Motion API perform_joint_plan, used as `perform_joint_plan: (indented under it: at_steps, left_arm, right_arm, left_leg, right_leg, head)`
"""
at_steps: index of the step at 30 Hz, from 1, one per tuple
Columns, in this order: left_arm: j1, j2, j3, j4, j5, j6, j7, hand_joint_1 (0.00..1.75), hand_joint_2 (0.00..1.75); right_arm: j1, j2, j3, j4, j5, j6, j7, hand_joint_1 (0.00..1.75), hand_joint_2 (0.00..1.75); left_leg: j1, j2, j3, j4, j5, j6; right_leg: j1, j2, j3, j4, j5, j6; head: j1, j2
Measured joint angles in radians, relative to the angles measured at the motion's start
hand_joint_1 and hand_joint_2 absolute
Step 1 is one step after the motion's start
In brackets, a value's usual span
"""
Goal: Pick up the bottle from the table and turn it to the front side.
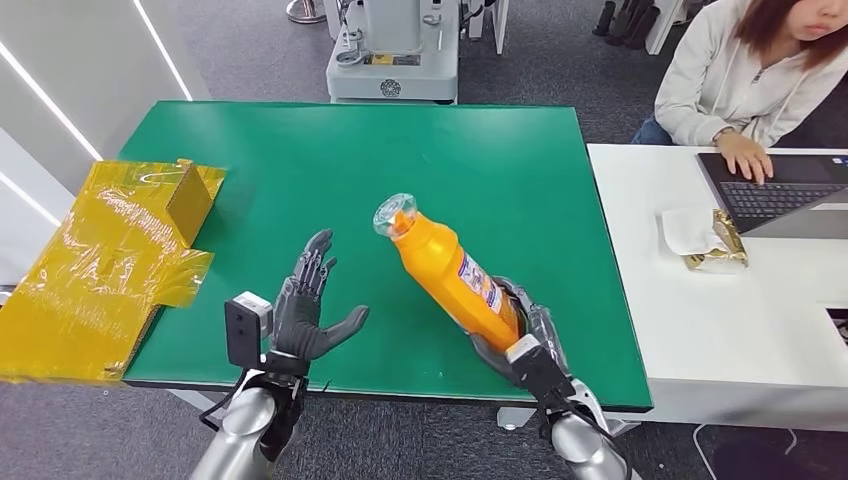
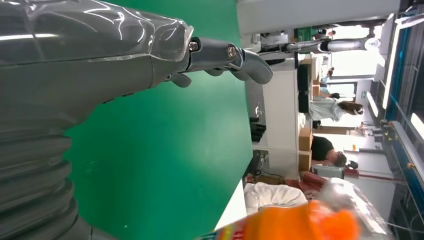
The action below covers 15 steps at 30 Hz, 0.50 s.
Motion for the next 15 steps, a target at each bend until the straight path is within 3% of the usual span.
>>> perform_joint_plan:
  at_steps: [3,8,12,15]
  left_arm:
    - [-0.029,0.004,0.000,0.024,-0.045,0.020,-0.004,0.00,1.75]
    - [-0.115,0.009,0.000,0.079,-0.011,-0.045,0.017,0.00,1.75]
    - [-0.132,0.009,0.000,0.090,-0.001,-0.056,0.020,0.00,1.75]
    - [-0.209,0.004,0.000,0.166,0.041,-0.084,0.030,0.00,1.75]
  right_arm:
    - [-0.022,0.013,-0.009,0.000,0.001,-0.015,-0.013,1.75,1.75]
    - [-0.108,0.032,-0.028,0.000,-0.006,-0.022,-0.022,1.75,1.75]
    - [-0.126,0.035,-0.030,0.000,-0.007,-0.021,-0.022,1.75,1.75]
    - [-0.173,0.052,-0.029,0.008,-0.014,-0.017,-0.021,1.75,1.75]
  left_leg:
    - [0.000,0.000,0.000,0.000,0.001,0.000]
    - [0.000,0.000,-0.001,0.000,0.002,0.000]
    - [0.000,0.001,-0.001,0.000,0.002,-0.001]
    - [0.000,0.000,0.000,0.000,0.002,-0.001]
  right_leg:
    - [0.000,0.000,0.000,0.000,0.001,0.000]
    - [0.000,0.001,-0.001,0.000,0.002,0.001]
    - [0.000,0.001,-0.001,0.000,0.002,0.001]
    - [0.000,0.001,-0.001,0.000,0.003,0.001]
  head:
    - [0.000,0.000]
    - [0.000,0.000]
    - [0.000,0.000]
    - [0.000,0.000]
